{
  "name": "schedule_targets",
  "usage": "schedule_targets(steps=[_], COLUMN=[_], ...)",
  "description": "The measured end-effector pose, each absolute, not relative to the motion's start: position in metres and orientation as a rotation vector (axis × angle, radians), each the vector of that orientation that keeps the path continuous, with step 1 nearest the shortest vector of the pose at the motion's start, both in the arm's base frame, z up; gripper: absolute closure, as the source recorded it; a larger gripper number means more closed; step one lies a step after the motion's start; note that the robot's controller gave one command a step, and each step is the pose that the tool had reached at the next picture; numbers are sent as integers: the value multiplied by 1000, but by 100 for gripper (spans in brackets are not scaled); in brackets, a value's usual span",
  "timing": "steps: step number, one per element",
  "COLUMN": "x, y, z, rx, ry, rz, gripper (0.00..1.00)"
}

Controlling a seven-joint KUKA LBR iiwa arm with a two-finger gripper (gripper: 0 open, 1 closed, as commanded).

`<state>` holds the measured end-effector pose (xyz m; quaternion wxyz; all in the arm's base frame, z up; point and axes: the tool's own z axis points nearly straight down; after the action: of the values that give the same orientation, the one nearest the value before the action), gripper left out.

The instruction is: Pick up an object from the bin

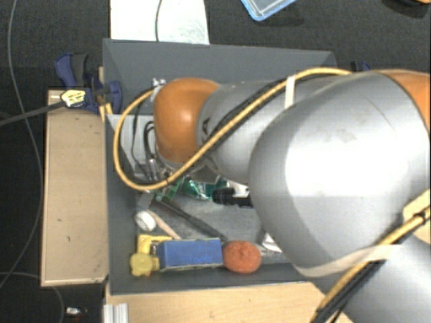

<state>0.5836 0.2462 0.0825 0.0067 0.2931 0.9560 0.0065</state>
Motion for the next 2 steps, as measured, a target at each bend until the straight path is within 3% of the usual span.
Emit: schedule_targets(steps=[2], x=[584], y=[246], z=[157], rx=[912], ry=[2991], rz=[21], gripper=[100])
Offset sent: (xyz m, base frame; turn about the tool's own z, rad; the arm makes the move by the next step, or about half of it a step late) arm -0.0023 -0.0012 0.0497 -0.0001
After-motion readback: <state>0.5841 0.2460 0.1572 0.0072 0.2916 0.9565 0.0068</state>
